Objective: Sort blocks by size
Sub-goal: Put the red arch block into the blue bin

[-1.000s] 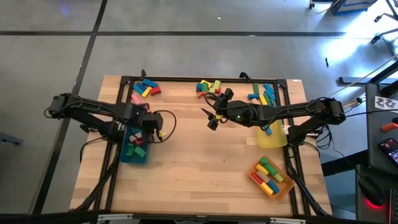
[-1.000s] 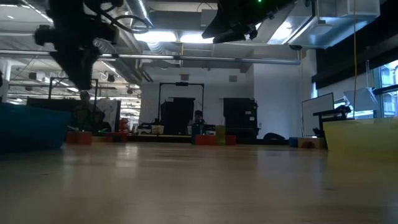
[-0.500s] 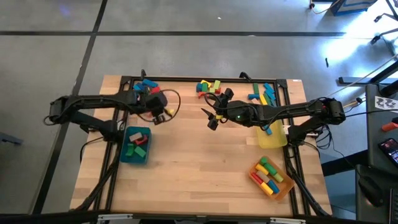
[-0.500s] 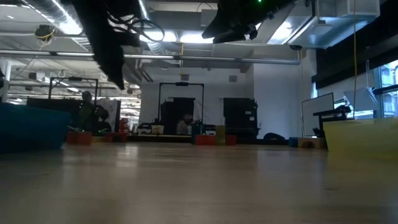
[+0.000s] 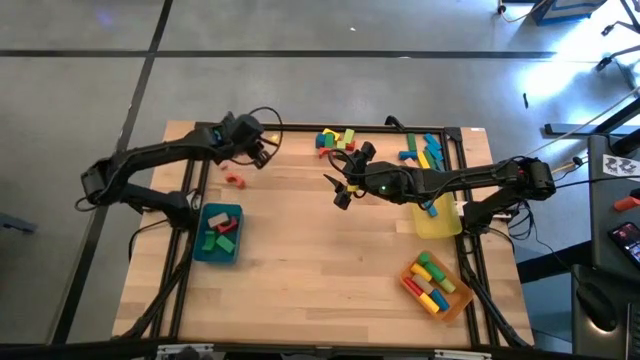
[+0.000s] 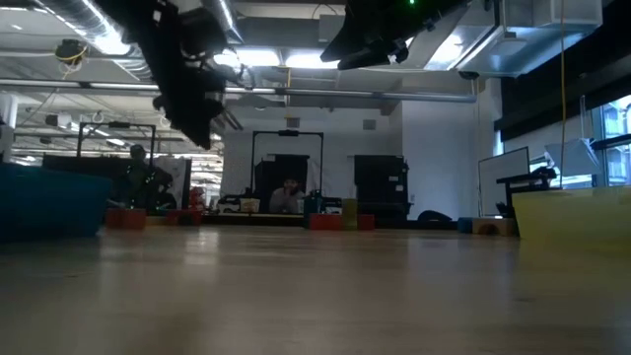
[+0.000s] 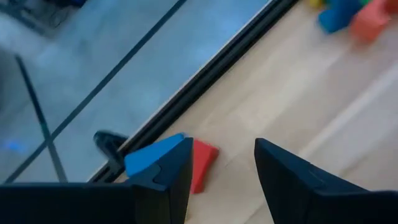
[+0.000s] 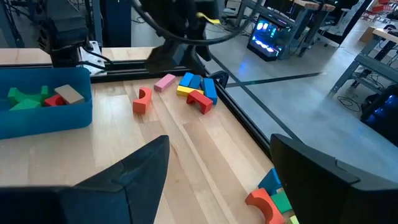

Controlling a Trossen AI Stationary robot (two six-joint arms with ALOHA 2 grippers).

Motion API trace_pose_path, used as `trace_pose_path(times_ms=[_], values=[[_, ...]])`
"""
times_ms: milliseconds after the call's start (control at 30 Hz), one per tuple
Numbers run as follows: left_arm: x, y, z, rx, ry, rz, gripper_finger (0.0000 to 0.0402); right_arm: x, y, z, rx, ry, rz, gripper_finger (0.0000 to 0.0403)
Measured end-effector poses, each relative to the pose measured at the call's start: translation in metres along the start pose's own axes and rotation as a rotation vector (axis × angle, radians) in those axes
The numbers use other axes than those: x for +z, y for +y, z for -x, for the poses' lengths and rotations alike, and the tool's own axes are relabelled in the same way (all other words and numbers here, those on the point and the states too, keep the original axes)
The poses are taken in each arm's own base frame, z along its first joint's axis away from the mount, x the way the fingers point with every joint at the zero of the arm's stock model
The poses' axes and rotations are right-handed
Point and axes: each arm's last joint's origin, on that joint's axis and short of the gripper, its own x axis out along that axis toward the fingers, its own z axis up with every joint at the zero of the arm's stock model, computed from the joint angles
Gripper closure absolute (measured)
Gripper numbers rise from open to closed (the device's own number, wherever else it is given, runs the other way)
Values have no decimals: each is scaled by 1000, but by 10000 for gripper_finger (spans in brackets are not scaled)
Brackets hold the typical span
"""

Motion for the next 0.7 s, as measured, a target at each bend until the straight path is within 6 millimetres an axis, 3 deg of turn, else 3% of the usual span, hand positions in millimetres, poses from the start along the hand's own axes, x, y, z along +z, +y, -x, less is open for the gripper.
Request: trace_pose_path(times_ms=[200,700], values=[[-5,10,-24,48,80,33,247,0,0,0,0,-1,0,123],[-26,8,-95,-21,348,-39,247,0,0,0,0,-1,0,123]])
